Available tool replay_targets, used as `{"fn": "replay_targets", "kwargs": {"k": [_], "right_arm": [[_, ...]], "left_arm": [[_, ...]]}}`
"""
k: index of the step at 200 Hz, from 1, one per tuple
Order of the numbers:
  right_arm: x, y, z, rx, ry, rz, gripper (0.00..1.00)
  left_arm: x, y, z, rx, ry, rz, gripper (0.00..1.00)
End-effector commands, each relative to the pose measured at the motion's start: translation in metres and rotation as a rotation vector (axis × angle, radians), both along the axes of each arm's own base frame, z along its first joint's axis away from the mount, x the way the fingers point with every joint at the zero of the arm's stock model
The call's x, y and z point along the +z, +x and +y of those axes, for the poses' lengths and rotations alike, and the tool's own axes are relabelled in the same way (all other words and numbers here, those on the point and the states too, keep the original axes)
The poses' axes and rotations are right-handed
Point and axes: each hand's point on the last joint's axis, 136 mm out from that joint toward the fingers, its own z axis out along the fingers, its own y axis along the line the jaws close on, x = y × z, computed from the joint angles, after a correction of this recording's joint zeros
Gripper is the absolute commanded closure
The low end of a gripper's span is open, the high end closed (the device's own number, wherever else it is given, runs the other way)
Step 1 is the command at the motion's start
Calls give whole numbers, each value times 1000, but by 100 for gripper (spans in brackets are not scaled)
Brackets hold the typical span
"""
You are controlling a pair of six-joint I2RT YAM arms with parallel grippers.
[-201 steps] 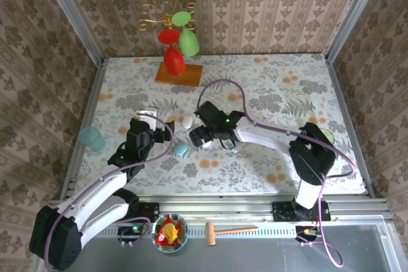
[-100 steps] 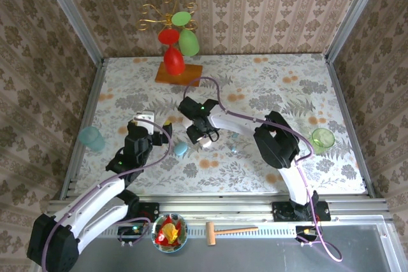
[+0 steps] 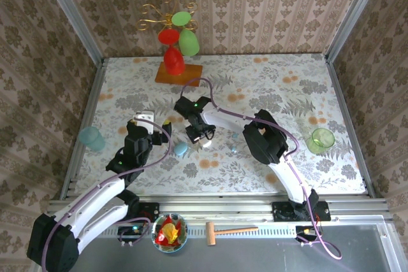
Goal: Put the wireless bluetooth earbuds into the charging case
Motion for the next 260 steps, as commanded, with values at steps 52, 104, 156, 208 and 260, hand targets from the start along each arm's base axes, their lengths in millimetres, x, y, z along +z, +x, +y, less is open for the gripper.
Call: {"fn": "replay_targets", "kwargs": {"k": [52, 104, 156, 208, 260], "right_arm": [[4, -9, -8, -9, -6, 27, 60], [56, 10, -12, -96, 242, -108, 58], [129, 38, -44, -448, 780, -191, 59], [173, 56, -99, -824, 1180, -215, 61], [200, 54, -120, -1004, 1474, -210, 65]], "left_arm": [[5, 3, -5, -15, 11, -24, 0], [20, 7, -33, -145, -22, -95, 0], [42, 8, -94, -389, -82, -202, 0], [66, 9, -164, -608, -161, -277, 0], [81, 16, -226, -740, -261, -321, 0]]}}
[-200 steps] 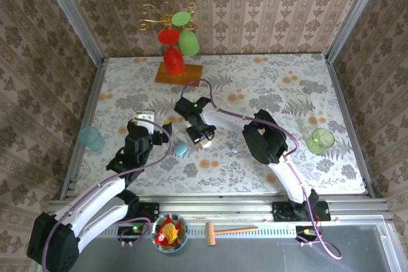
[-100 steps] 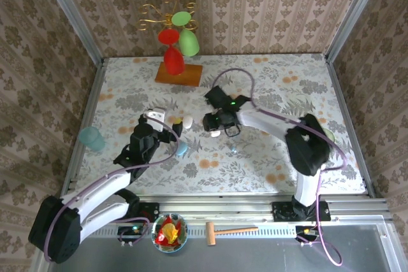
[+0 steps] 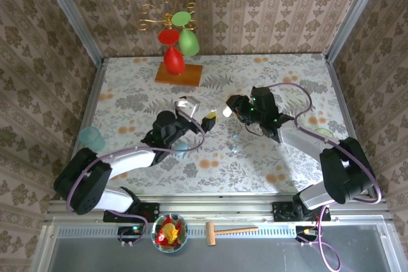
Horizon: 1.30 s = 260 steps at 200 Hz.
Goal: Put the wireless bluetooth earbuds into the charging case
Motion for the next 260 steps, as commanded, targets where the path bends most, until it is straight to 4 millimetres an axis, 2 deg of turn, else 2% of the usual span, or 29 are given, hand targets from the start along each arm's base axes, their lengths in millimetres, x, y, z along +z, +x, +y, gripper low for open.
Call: {"fn": "replay_targets", "kwargs": {"k": [1, 10, 15, 42, 74, 137, 221, 232, 260], "right_arm": [[54, 7, 0, -83, 257, -98, 65], [51, 6, -3, -107, 281, -92, 66], [63, 2, -7, -119, 305, -119, 67], [67, -4, -19, -174, 324, -142, 70], [75, -9, -23, -184, 382, -169, 71], [77, -13, -22, -170, 427, -177, 72], [76, -11, -16, -146, 442, -170, 71], [76, -11, -16, -145, 437, -174, 67], [81, -10, -20, -140, 383, -222, 41]], "left_arm": [[35, -4, -28, -95, -109, -80, 0], [37, -4, -36, -107, -113, -90, 0], [38, -5, -41, -118, -115, -96, 0], [36, -4, -62, -148, -112, -120, 1], [32, 2, -68, -130, -136, -159, 10], [29, 2, -79, -151, -156, -167, 35], [27, 2, -81, -150, -157, -153, 81], [27, 2, -80, -150, -158, -149, 85], [28, -1, -75, -166, -144, -132, 89]]}}
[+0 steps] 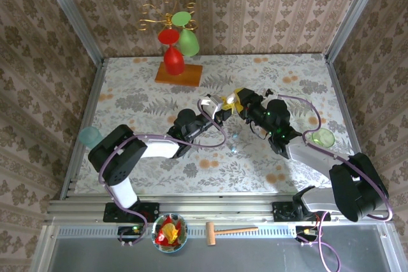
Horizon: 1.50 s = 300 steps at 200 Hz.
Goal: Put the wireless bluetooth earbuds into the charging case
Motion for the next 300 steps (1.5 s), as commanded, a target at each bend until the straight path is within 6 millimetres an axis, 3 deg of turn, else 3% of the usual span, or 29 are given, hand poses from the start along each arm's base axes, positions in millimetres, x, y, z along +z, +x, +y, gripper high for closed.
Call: {"fn": "replay_targets", "kwargs": {"k": [1, 36, 60, 100, 123, 158, 186, 223, 265, 300], "right_arm": [[14, 2, -2, -3, -30, -72, 40], [26, 0, -12, 15, -193, -168, 22], [36, -7, -12, 78, -399, -277, 17], [55, -34, -4, 265, -843, -570, 11], [58, -53, 8, 414, -977, -726, 7], [63, -63, 28, 576, -1069, -861, 3], [56, -65, 36, 653, -1106, -895, 2], [57, -60, 40, 652, -1118, -915, 1], [55, -42, 31, 602, -1212, -867, 1], [65, -33, 30, 560, -1204, -853, 2]], "left_arm": [[16, 5, 7, 11, -25, -9, 89], [14, -9, 24, -126, -4, 22, 89], [22, -23, 43, -254, -36, 27, 84], [34, -32, 64, -376, -53, 75, 85], [39, -47, 66, -439, -24, 58, 85], [44, -63, 69, -489, 21, 43, 84], [46, -65, 68, -499, 25, 58, 82], [54, -70, 59, -529, 12, 55, 83], [62, -77, 58, -559, -1, 53, 87], [53, -83, 60, -562, 23, 54, 89]]}}
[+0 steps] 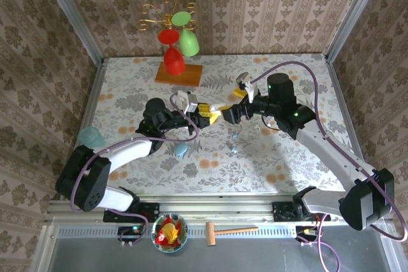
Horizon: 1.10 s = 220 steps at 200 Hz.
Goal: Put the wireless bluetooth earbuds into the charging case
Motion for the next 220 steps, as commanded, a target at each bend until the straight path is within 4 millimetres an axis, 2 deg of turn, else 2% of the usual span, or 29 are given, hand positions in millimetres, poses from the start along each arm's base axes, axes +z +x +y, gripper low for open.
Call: {"fn": "replay_targets", "kwargs": {"k": [1, 33, 68, 112, 128, 138, 155, 168, 188, 220], "right_arm": [[15, 15, -4, -60, -6, -43, 2], [15, 22, -6, -86, -14, -37, 2], [21, 19, -1, -50, 5, -37, 2], [55, -10, 10, 75, 130, -83, 0], [68, -19, 8, 78, 177, -108, 0], [71, -16, 1, 22, 195, -105, 0], [65, -4, -21, -152, 198, -72, 0], [53, 13, -52, -374, 184, -30, 0], [22, 20, -89, -567, 121, 79, 0], [-31, 17, -126, -746, -65, 220, 2]], "left_arm": [[15, -15, -1, -60, -18, -58, 89], [14, -17, 1, -51, -14, -78, 90], [11, -17, 4, -36, -2, -105, 91], [3, -2, 10, 24, 14, -124, 93], [0, 5, 14, 50, 21, -129, 93], [-2, 9, 17, 63, 24, -126, 93], [-5, 11, 20, 76, 35, -138, 93], [-9, 13, 21, 94, 54, -156, 93], [-14, 13, 24, 115, 68, -189, 93], [-14, 12, 24, 116, 77, -204, 93]]}}
